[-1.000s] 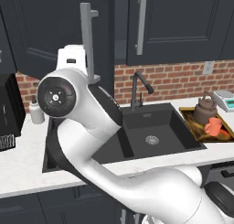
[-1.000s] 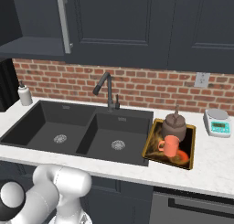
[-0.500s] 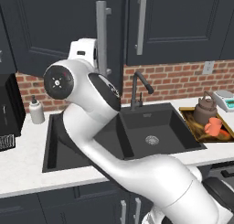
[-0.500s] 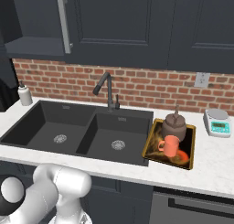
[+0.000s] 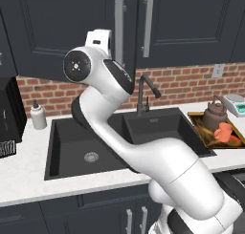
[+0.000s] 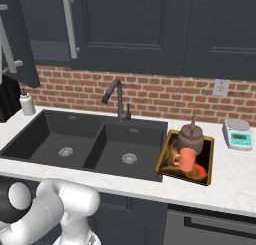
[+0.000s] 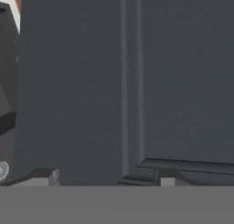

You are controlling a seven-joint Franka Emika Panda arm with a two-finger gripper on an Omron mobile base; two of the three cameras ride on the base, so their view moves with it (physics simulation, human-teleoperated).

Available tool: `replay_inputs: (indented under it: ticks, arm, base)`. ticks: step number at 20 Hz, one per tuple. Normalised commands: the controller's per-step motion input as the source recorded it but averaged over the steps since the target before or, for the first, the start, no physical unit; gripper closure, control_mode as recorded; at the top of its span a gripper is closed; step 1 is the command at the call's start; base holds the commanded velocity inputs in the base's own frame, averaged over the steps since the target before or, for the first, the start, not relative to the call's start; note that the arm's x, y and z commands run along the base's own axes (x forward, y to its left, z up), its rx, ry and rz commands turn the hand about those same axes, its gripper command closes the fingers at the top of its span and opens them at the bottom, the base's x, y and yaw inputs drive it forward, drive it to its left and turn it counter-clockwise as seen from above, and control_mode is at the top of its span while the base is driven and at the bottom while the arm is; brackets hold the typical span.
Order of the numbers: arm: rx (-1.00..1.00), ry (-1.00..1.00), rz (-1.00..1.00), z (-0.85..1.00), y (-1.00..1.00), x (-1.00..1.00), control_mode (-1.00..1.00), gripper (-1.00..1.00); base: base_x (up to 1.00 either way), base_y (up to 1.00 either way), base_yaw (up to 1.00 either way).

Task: Pick the kettle from the counter and place it on the tray. Then pick the mug from the cabinet and place it on the tray. Then close the cabinet doors.

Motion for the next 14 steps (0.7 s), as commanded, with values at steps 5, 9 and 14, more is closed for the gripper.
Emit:
replay_inputs:
  ticks: [5, 9, 14]
  arm:
    - [0.0, 0.0, 0.0, -0.14, -0.3, 0.82, -1.0, -1.0]
    - [0.0, 0.0, 0.0, -0.15, -0.22, 0.7, -1.0, -1.0]
    - [0.0, 0.0, 0.0, -0.01, -0.07, 0.6, -1.0, -1.0]
  base:
    - [0.0, 0.0, 0.0]
    - [0.0, 0.0, 0.0]
    - [0.0, 0.0, 0.0]
